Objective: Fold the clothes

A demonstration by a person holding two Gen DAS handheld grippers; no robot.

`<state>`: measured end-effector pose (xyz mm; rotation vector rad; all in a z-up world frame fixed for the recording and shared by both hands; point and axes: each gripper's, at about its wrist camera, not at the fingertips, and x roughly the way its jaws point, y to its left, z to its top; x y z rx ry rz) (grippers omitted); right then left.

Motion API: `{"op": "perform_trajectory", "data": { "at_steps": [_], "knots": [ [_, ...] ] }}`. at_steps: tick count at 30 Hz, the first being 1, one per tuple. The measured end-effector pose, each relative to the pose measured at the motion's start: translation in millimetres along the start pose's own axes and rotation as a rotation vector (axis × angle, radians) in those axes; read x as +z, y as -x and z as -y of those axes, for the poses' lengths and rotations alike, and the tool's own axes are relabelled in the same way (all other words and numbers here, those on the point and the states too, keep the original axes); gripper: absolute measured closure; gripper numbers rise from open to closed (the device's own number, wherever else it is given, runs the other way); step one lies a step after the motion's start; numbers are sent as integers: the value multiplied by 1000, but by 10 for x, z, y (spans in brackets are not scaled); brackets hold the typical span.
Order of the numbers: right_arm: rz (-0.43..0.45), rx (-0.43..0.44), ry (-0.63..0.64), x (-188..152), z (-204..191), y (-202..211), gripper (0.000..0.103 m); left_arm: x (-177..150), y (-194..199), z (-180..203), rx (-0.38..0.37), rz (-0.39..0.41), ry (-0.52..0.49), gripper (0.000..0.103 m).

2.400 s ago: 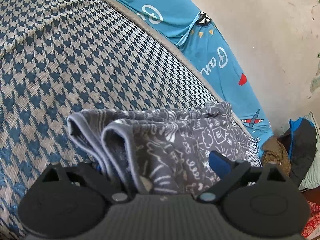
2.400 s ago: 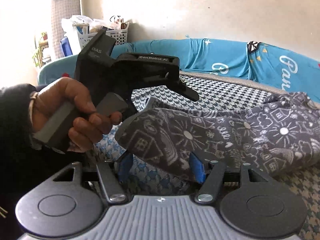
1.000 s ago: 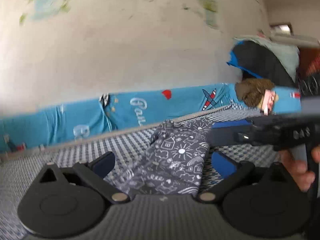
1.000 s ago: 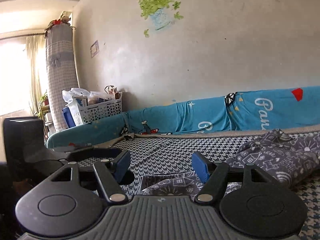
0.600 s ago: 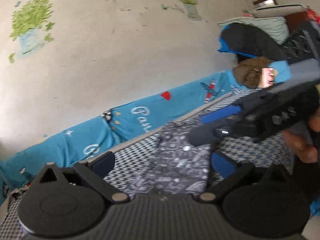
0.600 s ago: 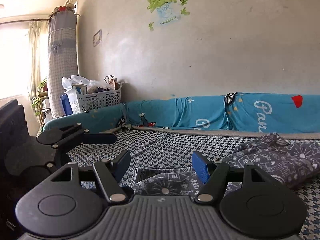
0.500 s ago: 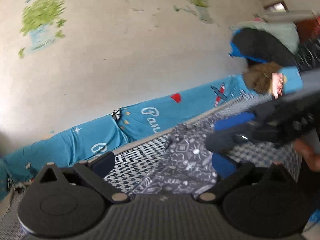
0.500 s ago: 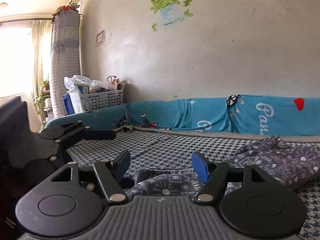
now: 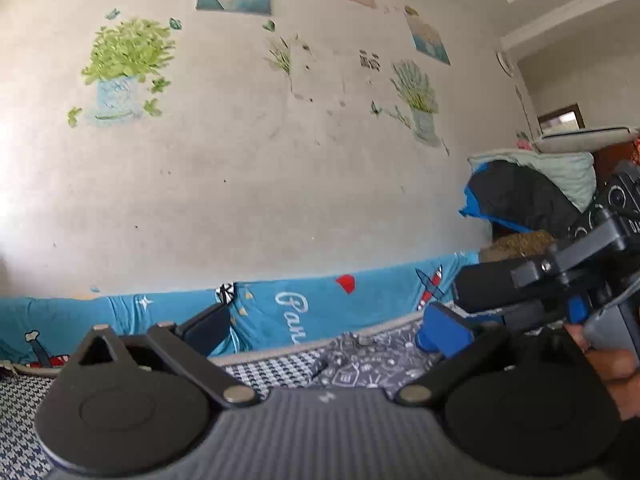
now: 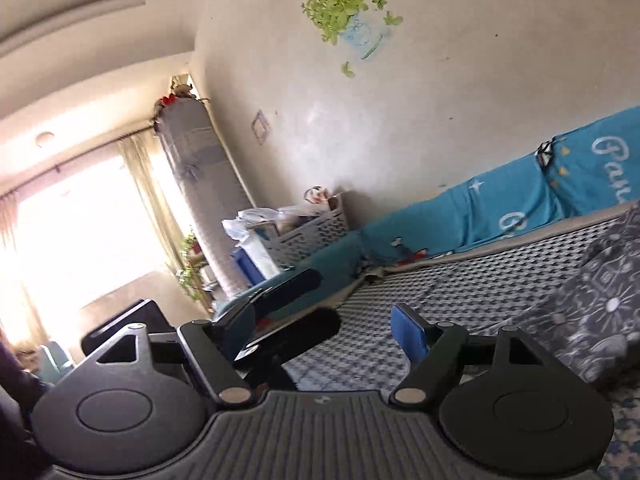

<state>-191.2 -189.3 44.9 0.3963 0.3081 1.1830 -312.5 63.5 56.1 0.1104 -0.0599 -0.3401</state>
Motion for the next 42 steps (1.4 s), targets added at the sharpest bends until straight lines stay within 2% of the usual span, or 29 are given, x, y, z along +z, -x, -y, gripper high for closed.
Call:
{"op": "perform_trajectory", "data": {
  "at_steps": [8, 13, 16, 22, 23, 26, 36, 42],
  "knots": [
    [6, 77, -63, -48, -1, -91, 25, -57, -50, 138, 40, 7, -38, 0],
    [24, 68, -157, -69, 37, -121, 21, -97, -76, 193, 49, 2, -62, 0],
    [39, 64, -228, -78, 73, -134, 18, -112, -107, 196, 50, 5, -42, 0],
    [87, 52, -251, -91, 49, -102, 13, -144, -157, 165, 36, 2, 23, 0],
    [89, 53, -261, -94, 48, -105, 8, -154, -168, 170, 35, -1, 26, 0],
    [101, 33, -248, -116, -4, -115, 1, -177, -206, 181, 32, -13, 35, 0],
    [107, -17, -238, -154, -26, -151, 0, -206, -306, 94, 29, -58, 104, 0],
    [96, -29, -200, -160, -22, -168, 0, -186, -330, 63, 29, -76, 88, 0]
  ]
}}
